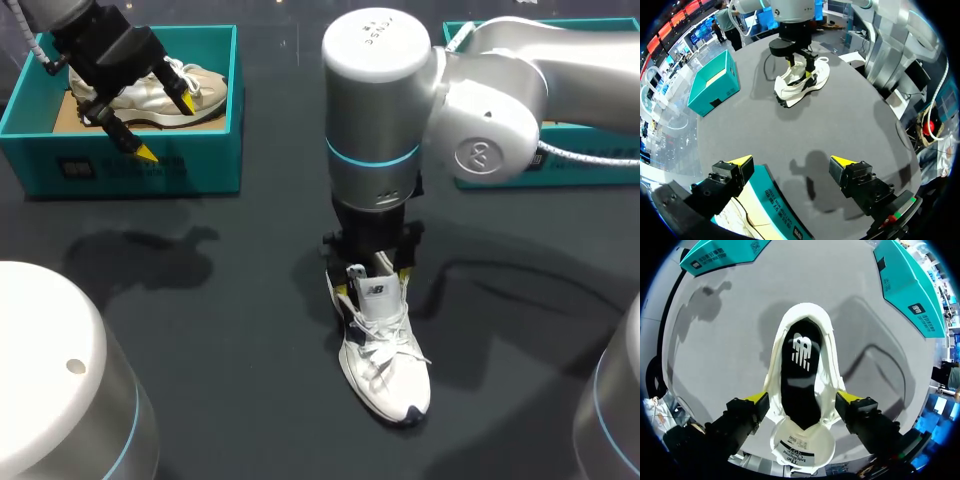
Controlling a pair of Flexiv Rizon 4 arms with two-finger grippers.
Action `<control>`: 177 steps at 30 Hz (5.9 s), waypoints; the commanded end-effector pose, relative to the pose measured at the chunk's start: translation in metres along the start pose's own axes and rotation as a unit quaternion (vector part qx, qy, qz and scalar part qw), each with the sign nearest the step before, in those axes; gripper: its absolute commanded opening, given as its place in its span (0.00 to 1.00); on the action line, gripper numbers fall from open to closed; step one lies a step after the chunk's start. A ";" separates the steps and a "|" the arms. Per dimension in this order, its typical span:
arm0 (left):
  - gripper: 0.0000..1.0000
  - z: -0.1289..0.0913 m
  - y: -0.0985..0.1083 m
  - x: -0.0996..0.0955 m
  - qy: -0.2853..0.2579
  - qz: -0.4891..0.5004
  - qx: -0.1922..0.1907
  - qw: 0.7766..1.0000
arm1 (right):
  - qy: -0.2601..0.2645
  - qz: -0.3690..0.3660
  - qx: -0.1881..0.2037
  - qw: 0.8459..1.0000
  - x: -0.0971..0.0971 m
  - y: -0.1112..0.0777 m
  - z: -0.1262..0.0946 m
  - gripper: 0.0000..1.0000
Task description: Take the shoe out of the shoebox, open the shoe tongue, remove and reinsert the insole, then place the shoe into the shoebox
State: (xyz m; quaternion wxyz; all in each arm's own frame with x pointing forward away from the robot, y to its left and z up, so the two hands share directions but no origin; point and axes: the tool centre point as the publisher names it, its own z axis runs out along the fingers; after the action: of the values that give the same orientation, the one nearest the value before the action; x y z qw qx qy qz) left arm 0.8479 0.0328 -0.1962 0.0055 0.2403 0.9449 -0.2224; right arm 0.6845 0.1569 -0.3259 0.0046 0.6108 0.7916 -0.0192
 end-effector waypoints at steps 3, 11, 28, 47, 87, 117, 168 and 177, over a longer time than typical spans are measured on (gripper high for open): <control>1.00 -0.001 0.000 0.001 0.000 0.000 -0.001 1.000 | 0.005 0.003 -0.002 1.000 -0.004 -0.004 0.000 0.87; 1.00 -0.001 0.000 0.001 0.000 0.000 -0.001 1.000 | 0.007 0.006 -0.001 1.000 -0.005 -0.009 -0.001 0.93; 1.00 -0.001 0.000 0.001 0.000 0.000 -0.001 1.000 | 0.008 0.022 -0.008 1.000 -0.003 -0.028 -0.009 0.94; 1.00 -0.001 0.000 0.001 0.000 0.000 -0.001 1.000 | -0.004 0.080 0.011 0.997 -0.002 -0.078 -0.018 0.95; 1.00 -0.001 0.000 0.001 0.000 0.000 -0.001 1.000 | 0.004 0.035 -0.004 0.999 0.001 -0.069 -0.023 0.31; 1.00 -0.001 0.000 0.001 0.000 0.000 -0.001 1.000 | 0.055 -0.032 -0.018 0.998 -0.001 -0.020 0.006 0.27; 1.00 -0.001 0.000 0.001 0.000 0.000 -0.001 1.000 | 0.007 -0.525 -0.115 0.843 0.006 0.012 -0.090 1.00; 1.00 -0.001 0.000 0.001 0.000 0.000 -0.001 1.000 | -0.024 -0.644 -0.105 0.757 0.013 0.044 -0.086 1.00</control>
State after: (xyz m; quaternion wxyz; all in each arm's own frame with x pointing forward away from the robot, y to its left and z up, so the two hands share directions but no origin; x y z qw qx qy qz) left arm 0.8478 0.0328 -0.1962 0.0055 0.2403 0.9449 -0.2224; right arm 0.7133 0.1657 -0.2345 0.0881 0.0030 0.9928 0.0808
